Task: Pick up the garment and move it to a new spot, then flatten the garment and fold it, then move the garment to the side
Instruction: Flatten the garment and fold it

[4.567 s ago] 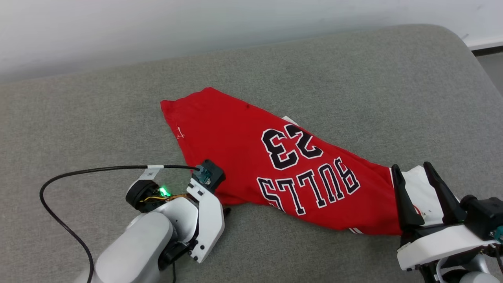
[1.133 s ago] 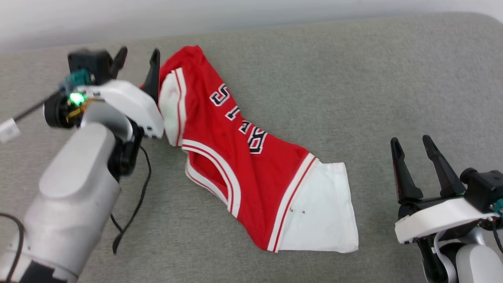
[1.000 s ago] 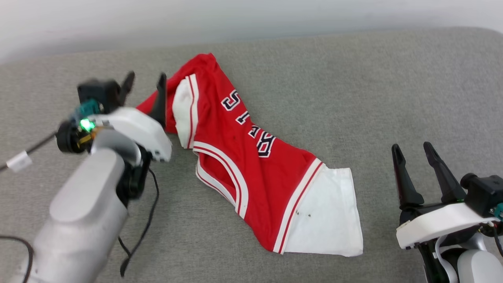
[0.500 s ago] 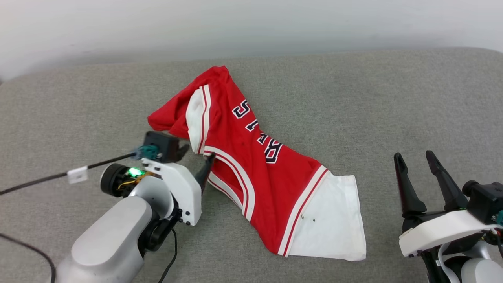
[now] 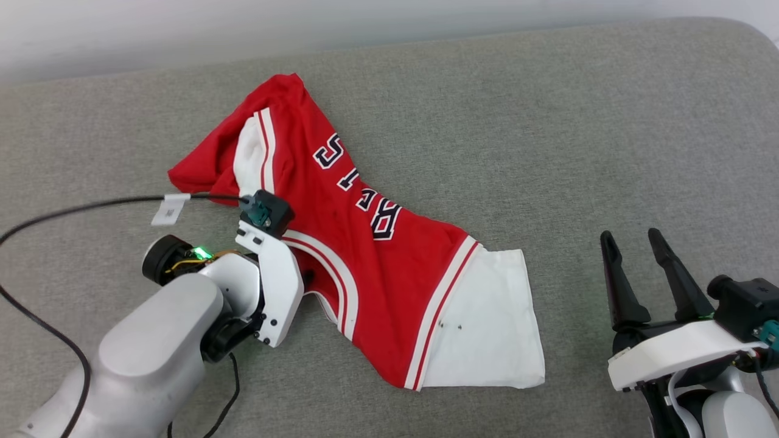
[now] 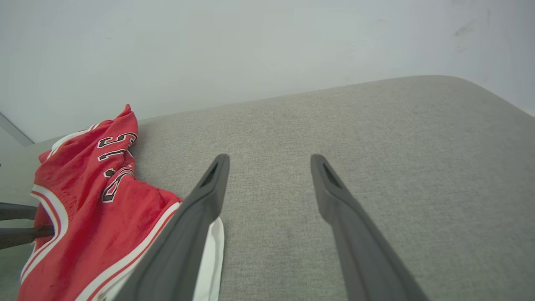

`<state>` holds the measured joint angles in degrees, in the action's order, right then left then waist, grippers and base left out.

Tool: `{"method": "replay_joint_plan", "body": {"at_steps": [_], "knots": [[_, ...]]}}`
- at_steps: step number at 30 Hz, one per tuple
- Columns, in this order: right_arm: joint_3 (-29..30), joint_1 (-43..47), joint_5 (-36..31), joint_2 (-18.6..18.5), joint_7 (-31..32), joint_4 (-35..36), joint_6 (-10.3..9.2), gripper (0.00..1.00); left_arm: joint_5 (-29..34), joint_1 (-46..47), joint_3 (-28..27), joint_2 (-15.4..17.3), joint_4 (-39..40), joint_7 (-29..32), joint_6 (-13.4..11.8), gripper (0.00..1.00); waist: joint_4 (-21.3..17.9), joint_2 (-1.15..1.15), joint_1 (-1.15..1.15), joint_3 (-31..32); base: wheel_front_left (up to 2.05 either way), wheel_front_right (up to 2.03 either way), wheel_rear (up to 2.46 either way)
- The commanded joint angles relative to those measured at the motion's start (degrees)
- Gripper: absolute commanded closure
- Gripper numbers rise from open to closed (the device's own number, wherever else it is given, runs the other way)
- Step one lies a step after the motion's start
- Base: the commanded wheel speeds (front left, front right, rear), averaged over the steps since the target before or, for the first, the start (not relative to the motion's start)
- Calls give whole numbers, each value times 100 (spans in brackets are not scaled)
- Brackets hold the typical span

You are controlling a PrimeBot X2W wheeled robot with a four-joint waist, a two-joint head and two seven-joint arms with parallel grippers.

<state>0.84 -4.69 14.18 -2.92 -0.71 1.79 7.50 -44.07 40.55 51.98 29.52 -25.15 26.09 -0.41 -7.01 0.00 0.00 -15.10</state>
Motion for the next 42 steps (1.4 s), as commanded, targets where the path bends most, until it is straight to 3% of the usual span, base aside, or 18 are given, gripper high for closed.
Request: {"method": "replay_joint_plan", "body": {"at_steps": [1,2,3,4,5,6,15,25,28,32,37,38,39,42], "knots": [[-33,-85,41,7,-65,-57,-2,0,-37,-104,232,-12,-205,397,129,0,-101,0,0,-92,0,0,0],[-35,-106,48,6,-82,-85,-3,0,-31,-103,328,10,-259,595,208,32,-113,0,0,-101,0,0,0],[-44,-129,52,6,-90,-103,-2,0,-75,-124,389,16,-294,748,271,55,-125,0,0,-114,0,0,0],[-51,-139,64,6,-107,-124,-2,0,-121,-136,437,19,-311,882,315,69,-132,0,0,-122,0,0,0],[-53,-141,72,7,-125,-141,-3,0,-107,-118,474,42,-305,966,336,94,-138,0,0,-125,0,0,0],[-55,-149,72,6,-138,-163,-2,0,-112,-93,473,65,-281,991,345,100,-142,0,0,-122,0,0,0],[31,-35,1,7,-124,-244,-3,0,406,-2,210,439,910,118,-232,100,48,0,0,204,0,0,0],[97,193,-49,6,18,-120,-2,0,699,-978,417,994,2655,123,-1113,100,574,0,0,746,0,0,0],[109,273,-65,6,54,-114,-3,0,699,-1264,502,1136,2893,198,-1271,100,650,0,0,859,0,0,0],[103,394,-65,6,139,-55,-3,0,532,-1860,790,1177,3163,372,-1415,100,755,0,0,1009,0,0,0],[82,512,-61,6,216,47,-2,0,200,-2397,891,861,2968,243,-1587,100,767,0,0,1118,0,0,0],[79,519,-56,6,222,72,-3,0,179,-2458,886,802,2892,164,-1612,62,763,0,0,1131,0,0,0],[75,537,-53,6,239,96,-2,0,145,-2507,852,734,2820,60,-1645,0,758,0,0,1143,0,0,0],[99,613,-82,6,270,144,-3,0,113,-2567,681,548,2705,-354,-1744,0,758,0,0,1187,0,0,0]]}}
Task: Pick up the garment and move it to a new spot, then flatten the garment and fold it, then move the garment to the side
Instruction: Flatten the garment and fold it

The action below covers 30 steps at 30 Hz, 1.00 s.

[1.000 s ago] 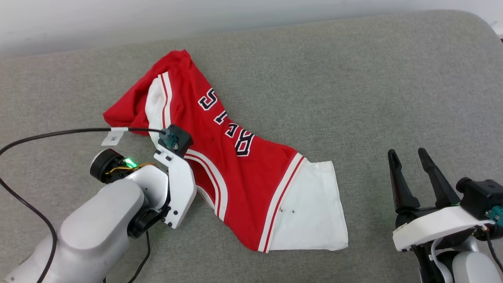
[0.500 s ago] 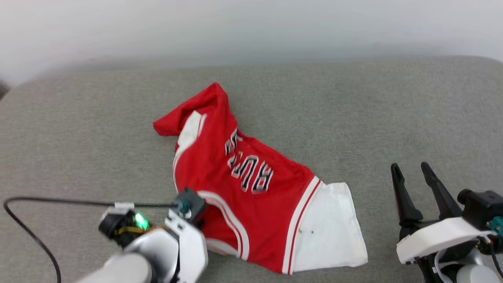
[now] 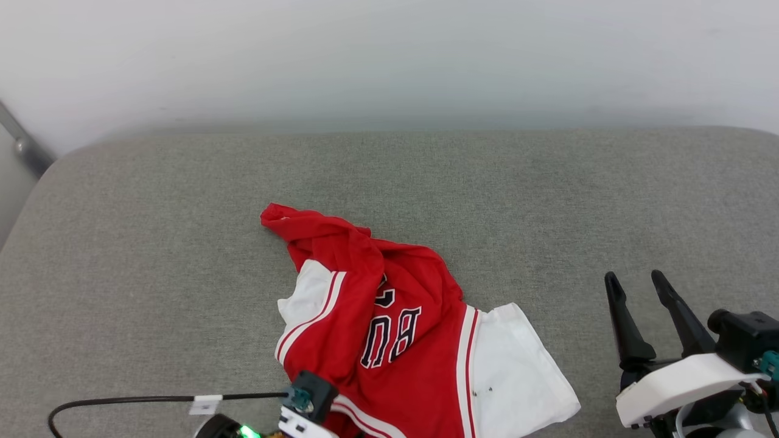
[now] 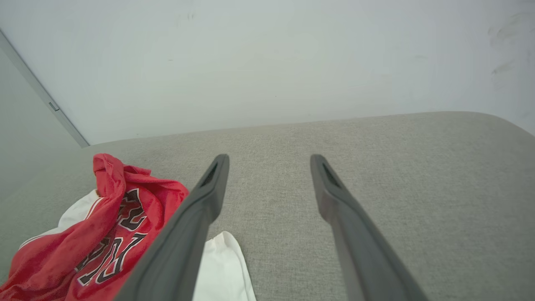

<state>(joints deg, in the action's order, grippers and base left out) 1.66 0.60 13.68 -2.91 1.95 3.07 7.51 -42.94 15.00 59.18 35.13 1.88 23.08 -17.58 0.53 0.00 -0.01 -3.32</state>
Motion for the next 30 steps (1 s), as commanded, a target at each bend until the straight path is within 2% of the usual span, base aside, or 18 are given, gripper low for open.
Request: {"method": "replay_joint_plan", "body": {"at_steps": [1,5,12,17,20,23,30], "knots": [[37,102,-45,5,12,35,-4,0,11,-11,-124,-50,-17,-211,-77,0,14,0,1,30,0,0,0],[84,189,-75,6,74,85,-3,0,95,58,-314,-51,176,-546,-203,0,76,0,1,143,0,0,0],[95,266,-47,5,157,163,-3,0,92,145,-756,185,691,-883,-488,0,134,0,1,305,0,0,0],[68,206,-18,5,171,241,-4,0,-28,302,-1162,334,541,-1107,-538,0,89,0,1,224,0,0,0],[34,117,-17,5,159,304,-4,0,-111,541,-1259,341,244,-1072,-333,0,15,0,1,53,0,0,0],[-10,8,-37,5,167,333,-4,0,-187,869,-1239,370,-139,-862,-12,0,-102,0,1,-205,0,0,0],[-67,-260,-11,5,53,261,-4,0,-37,1692,-777,488,-1155,110,828,0,-388,0,1,-763,0,0,0]]}}
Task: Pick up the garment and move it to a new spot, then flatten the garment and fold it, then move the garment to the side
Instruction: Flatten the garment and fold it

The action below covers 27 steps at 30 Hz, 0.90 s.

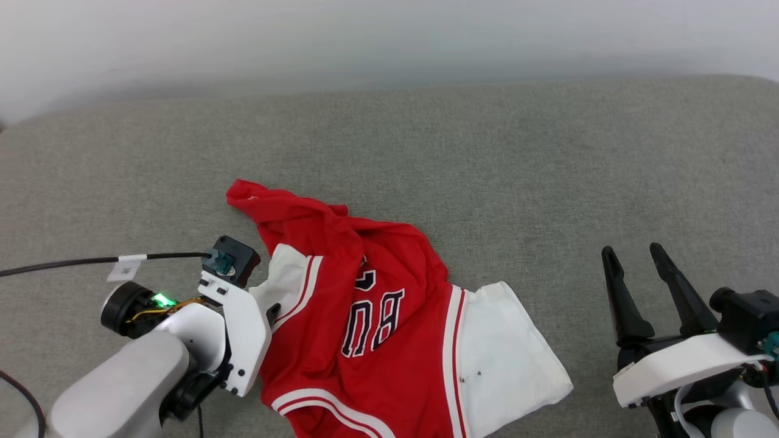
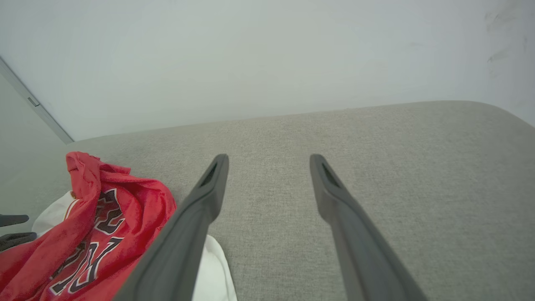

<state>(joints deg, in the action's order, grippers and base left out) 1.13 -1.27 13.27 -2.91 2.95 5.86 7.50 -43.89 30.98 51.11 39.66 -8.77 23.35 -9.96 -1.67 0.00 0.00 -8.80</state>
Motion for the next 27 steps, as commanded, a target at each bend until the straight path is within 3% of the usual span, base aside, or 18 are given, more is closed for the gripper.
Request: {"method": "replay_joint_plan", "body": {"at_steps": [1,10,11,12,14,18,23,27], "knots": [[-27,-105,30,5,-61,-47,-3,0,51,186,90,35,-205,212,169,0,-206,0,0,-272,0,0,0],[-96,-301,125,6,-281,-327,-2,0,67,539,618,78,-1216,1273,839,0,-452,0,0,-578,0,0,0],[-98,-316,131,6,-297,-349,-3,0,48,509,690,87,-1283,1402,901,35,-465,0,0,-580,0,0,0],[-94,-324,137,5,-314,-373,-3,0,-39,460,713,68,-1324,1490,944,60,-475,0,0,-576,0,0,0],[-90,-333,151,6,-344,-412,-2,0,-135,382,669,59,-1342,1502,941,100,-488,0,0,-561,0,0,0],[-11,-256,162,5,-366,-458,-2,0,-245,290,384,256,-1149,1157,679,100,-428,0,0,-479,0,0,0],[91,-161,113,5,-329,-458,-2,0,116,292,197,774,-551,788,226,100,-188,0,0,-377,0,0,0],[97,-119,73,4,-256,-386,-3,0,21,51,2,1176,-8,787,-185,100,11,0,0,-307,0,0,0]]}}
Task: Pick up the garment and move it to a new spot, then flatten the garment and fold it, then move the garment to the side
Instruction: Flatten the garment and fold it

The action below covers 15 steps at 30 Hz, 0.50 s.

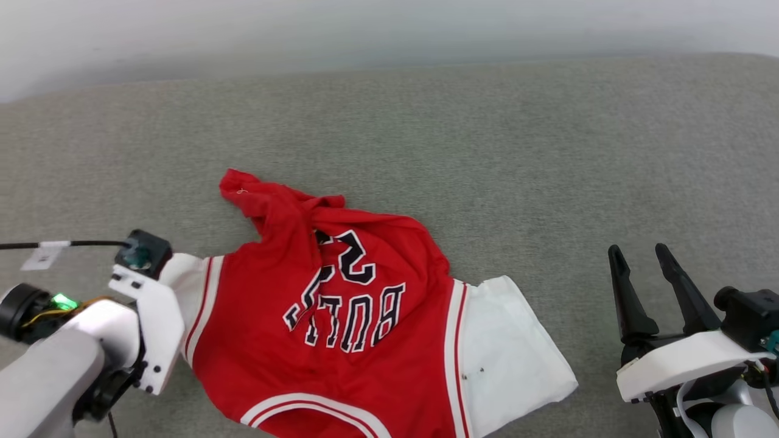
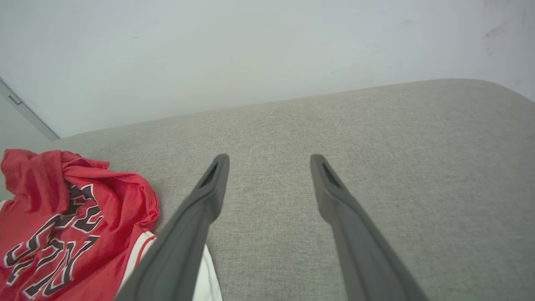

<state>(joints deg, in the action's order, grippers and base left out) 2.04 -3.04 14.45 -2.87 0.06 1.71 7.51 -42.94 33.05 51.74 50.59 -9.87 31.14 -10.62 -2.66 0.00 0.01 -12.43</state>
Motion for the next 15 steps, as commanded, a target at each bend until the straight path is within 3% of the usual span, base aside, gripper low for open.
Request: {"method": "replay_joint_plan", "body": {"at_steps": [1,4,9,10,11,12,15], "knots": [[11,62,-45,-1,36,52,-3,0,-154,-248,-124,171,215,16,-229,100,149,0,-1,67,0,0,0],[17,72,-42,1,83,84,-3,0,-438,-590,-267,363,403,7,-500,100,228,0,-1,69,0,0,0],[11,76,-42,0,90,85,-4,0,-802,-991,-397,328,347,-172,-660,100,255,0,-1,54,0,0,0],[9,76,-45,0,104,83,-3,0,-851,-1063,-411,282,294,-261,-652,95,248,0,-1,52,0,0,0],[4,66,-51,1,116,87,-3,0,-888,-1102,-443,213,250,-386,-627,51,233,0,-1,49,0,0,0],[22,60,-68,0,124,92,-3,0,-900,-1129,-463,148,195,-509,-604,0,223,0,-1,59,0,0,0],[74,93,-107,1,139,112,-3,0,-927,-1195,-540,-31,58,-910,-558,0,201,0,-1,138,0,0,0]]}}
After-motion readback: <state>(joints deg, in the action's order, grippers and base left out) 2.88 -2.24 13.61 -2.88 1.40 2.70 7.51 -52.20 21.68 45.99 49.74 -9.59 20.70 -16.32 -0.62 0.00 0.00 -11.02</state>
